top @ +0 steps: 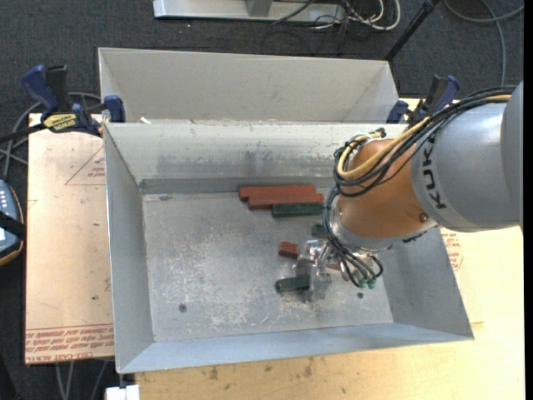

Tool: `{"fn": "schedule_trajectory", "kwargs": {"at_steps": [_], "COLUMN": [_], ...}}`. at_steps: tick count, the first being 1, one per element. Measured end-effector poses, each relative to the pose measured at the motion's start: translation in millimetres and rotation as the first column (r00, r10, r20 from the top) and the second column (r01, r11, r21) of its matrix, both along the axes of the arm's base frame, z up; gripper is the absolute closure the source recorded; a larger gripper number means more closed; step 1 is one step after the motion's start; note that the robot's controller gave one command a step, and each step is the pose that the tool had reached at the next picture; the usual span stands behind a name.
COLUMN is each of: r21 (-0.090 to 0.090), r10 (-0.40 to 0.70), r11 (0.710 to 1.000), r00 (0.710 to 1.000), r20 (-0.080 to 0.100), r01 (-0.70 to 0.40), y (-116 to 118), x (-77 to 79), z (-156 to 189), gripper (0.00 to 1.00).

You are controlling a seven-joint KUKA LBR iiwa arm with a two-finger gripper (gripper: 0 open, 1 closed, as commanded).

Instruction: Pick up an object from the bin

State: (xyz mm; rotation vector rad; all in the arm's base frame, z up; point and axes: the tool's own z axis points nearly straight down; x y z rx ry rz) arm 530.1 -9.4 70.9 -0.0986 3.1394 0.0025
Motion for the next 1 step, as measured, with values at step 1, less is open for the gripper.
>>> {"fn": "schedule_trajectory", "kwargs": {"at_steps": [1], "r21": [-0.003], "r10": [0.22], "r11": [0.975], "r00": [0.975], "r20": [0.011], "r01": [-0.22], "y": [24.1], "x": [8.1], "z": [194.8], "gripper": [1.0]}}
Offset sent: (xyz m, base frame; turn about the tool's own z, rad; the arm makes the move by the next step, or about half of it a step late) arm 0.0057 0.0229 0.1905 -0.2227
